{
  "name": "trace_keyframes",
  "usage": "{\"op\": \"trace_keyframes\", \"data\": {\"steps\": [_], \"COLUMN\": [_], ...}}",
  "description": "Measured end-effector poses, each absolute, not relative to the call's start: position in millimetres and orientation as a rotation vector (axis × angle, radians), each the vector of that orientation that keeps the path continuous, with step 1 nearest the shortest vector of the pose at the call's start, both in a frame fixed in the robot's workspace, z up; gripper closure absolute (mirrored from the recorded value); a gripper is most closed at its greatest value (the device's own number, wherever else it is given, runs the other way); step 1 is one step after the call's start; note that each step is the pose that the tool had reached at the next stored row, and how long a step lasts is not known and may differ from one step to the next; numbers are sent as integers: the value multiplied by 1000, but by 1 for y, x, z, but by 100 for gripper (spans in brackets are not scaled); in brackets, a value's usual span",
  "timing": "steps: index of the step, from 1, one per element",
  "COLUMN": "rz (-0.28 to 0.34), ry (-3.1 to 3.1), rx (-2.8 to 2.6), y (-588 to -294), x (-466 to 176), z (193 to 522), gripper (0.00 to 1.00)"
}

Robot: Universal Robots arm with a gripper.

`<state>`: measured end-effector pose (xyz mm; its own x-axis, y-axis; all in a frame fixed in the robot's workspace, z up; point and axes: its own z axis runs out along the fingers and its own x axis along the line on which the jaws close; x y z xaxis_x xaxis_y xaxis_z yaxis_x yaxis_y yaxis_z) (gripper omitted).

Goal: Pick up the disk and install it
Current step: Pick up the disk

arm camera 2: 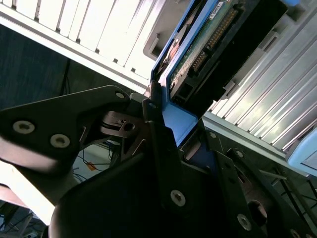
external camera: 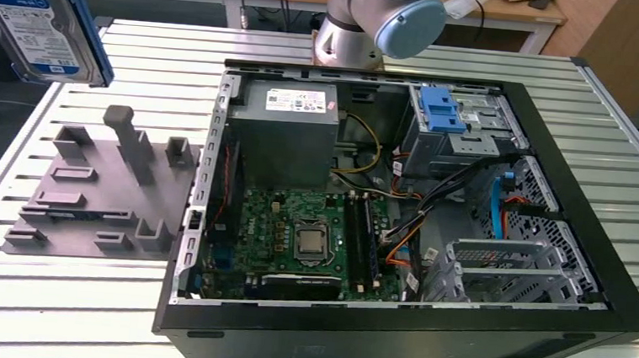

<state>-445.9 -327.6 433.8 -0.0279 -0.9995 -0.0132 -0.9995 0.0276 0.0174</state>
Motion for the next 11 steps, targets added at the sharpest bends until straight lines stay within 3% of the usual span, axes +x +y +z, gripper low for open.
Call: {"op": "trace_keyframes", "data": {"steps": [11], "rz": [-34], "ry": [-2250], "rx": [2188], "y": [-328], "x": [-446], "z": [441], "gripper": [63]}}
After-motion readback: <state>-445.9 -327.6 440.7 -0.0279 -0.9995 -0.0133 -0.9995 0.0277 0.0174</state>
